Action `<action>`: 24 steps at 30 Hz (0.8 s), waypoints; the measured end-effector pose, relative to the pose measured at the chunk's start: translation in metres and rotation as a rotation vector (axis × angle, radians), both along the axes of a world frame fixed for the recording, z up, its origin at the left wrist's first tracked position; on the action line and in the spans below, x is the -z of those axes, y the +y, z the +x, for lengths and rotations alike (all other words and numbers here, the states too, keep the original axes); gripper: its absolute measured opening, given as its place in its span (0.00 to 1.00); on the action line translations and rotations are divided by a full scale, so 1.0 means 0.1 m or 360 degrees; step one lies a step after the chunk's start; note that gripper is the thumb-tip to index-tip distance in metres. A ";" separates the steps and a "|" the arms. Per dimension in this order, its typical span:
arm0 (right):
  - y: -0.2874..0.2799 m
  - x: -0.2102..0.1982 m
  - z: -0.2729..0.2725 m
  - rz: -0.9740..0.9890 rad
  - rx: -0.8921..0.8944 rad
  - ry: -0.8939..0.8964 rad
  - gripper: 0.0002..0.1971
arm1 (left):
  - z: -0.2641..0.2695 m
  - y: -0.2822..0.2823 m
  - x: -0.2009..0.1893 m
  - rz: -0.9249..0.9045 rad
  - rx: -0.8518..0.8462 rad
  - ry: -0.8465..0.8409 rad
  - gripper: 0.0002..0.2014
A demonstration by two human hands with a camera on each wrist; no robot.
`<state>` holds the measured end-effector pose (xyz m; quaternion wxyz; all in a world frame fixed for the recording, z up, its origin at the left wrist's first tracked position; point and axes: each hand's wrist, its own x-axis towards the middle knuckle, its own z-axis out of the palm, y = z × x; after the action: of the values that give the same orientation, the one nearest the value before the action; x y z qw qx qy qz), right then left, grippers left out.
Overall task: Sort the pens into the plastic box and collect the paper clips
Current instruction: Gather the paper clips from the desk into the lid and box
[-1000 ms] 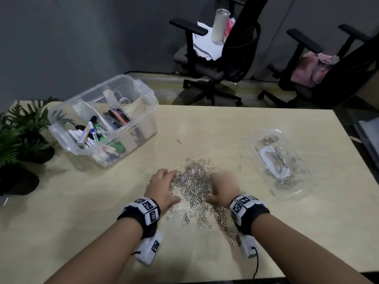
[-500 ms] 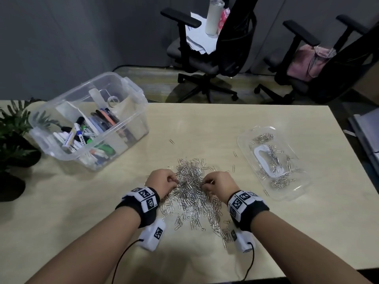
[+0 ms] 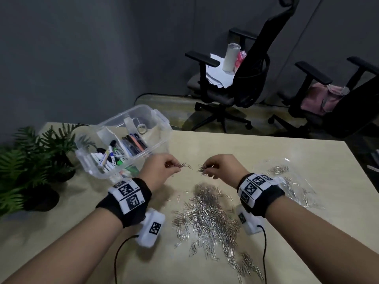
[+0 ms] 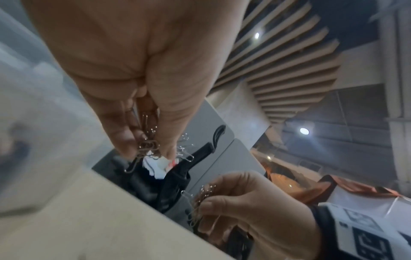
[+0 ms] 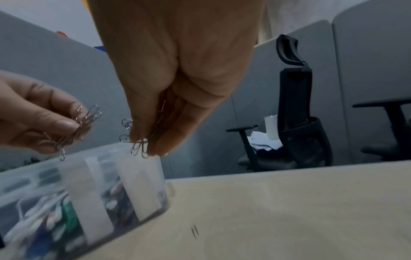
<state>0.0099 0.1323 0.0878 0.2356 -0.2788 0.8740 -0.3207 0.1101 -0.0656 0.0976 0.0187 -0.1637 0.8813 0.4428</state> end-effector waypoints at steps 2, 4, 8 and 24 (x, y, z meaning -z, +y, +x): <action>-0.22 -0.14 -0.11 -0.0062 -0.0021 0.0053 0.04 | -0.08 -0.20 -0.19 -0.0044 -0.0095 0.0095 0.04; -0.44 -0.26 -0.20 -0.0115 -0.0036 0.0112 0.03 | -0.18 -0.39 -0.32 -0.0105 -0.0181 0.0157 0.03; -0.84 -0.38 -0.39 -0.0195 -0.0001 0.0167 0.02 | -0.42 -0.70 -0.37 -0.0169 -0.0323 0.0172 0.04; -1.68 -0.11 -0.67 -0.0113 -0.0006 0.0251 0.06 | -0.82 -1.04 0.14 -0.0188 -0.0214 -0.0155 0.10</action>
<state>-0.0572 -0.0353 0.0984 0.1566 -0.3130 0.8774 -0.3281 0.0284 -0.1696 0.0836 0.0221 -0.2445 0.8911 0.3818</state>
